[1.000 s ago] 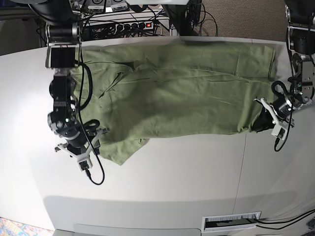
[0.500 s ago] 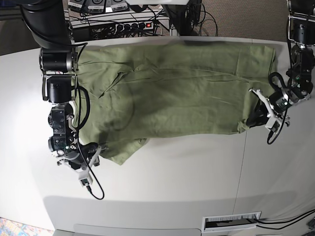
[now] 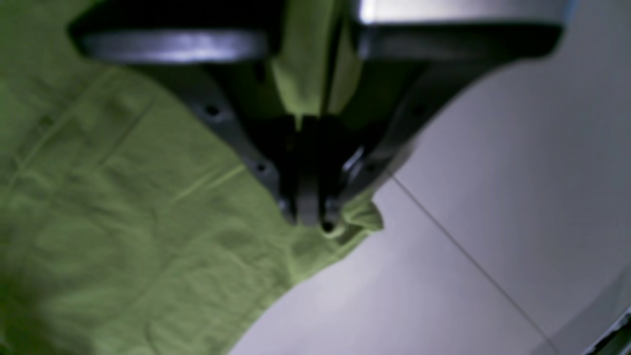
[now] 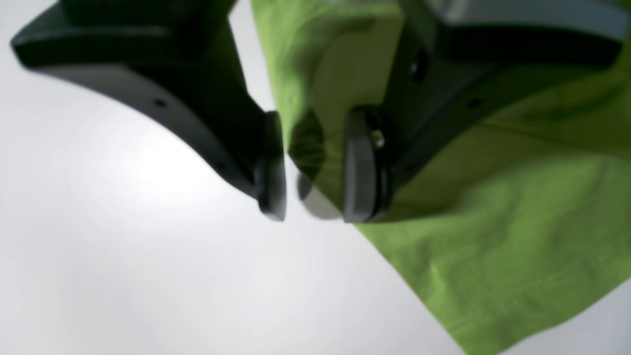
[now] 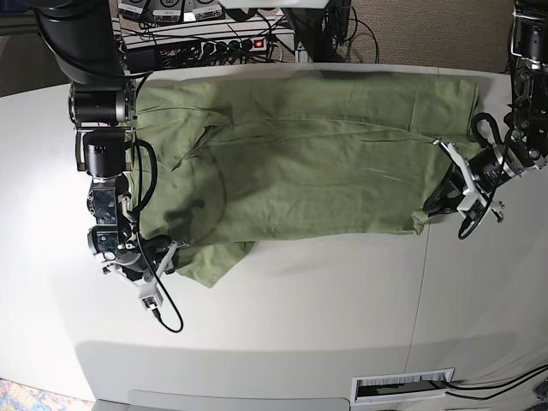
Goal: Fold the T-shirt properly
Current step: 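Move the right gripper to the other hem corner and grasp it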
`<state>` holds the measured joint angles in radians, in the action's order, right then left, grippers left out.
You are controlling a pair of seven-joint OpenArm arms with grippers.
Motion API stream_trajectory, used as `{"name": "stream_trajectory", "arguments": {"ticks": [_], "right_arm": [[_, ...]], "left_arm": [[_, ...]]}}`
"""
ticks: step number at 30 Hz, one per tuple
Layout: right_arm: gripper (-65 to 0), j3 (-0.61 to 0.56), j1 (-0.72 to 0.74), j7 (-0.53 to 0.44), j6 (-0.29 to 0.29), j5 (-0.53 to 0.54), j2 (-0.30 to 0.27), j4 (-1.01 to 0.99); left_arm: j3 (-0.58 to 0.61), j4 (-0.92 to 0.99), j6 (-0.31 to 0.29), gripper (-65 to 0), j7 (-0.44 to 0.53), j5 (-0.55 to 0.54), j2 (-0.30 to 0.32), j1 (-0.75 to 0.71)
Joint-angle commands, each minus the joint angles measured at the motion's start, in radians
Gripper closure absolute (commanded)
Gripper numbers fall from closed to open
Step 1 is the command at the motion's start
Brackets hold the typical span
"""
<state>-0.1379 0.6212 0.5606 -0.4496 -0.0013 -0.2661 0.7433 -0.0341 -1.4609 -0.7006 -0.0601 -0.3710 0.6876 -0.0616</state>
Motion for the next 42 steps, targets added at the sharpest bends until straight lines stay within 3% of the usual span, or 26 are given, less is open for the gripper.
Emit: {"name": "stream_trajectory", "arguments": {"ticks": [1,13,19,23,25,42], "right_arm": [[-20.3,0.001,0.037,-0.021,0.000,0.001,-0.008,0.003],[-19.4,0.001,-0.018,-0.003,-0.029,0.010,-0.008,-0.059],[-14.0,0.001,-0.050,0.074,-0.034,0.039,-0.008,-0.057],[-2.6,0.001,-0.047,0.147,-0.058,0.071,-0.009,-0.035],[0.0,0.001,-0.047,0.176,-0.070,0.104,-0.008,-0.014],[0.0,0.002,-0.048,0.364,-0.070,0.230,-0.025,0.254]], "left_arm": [[-0.008,-0.021,0.002,0.0,0.023,-0.019,0.023,0.008],[-0.008,-0.032,0.002,0.0,0.024,-0.019,0.055,-0.019],[-0.008,-0.033,0.002,0.0,0.024,-0.018,0.055,-0.019],[-0.008,-0.033,0.002,0.0,0.024,-0.018,0.055,-0.019],[-0.008,-0.033,0.002,0.0,0.024,-0.018,0.055,-0.019],[-0.008,-0.035,0.002,0.0,0.032,-0.019,0.056,-0.019]]}}
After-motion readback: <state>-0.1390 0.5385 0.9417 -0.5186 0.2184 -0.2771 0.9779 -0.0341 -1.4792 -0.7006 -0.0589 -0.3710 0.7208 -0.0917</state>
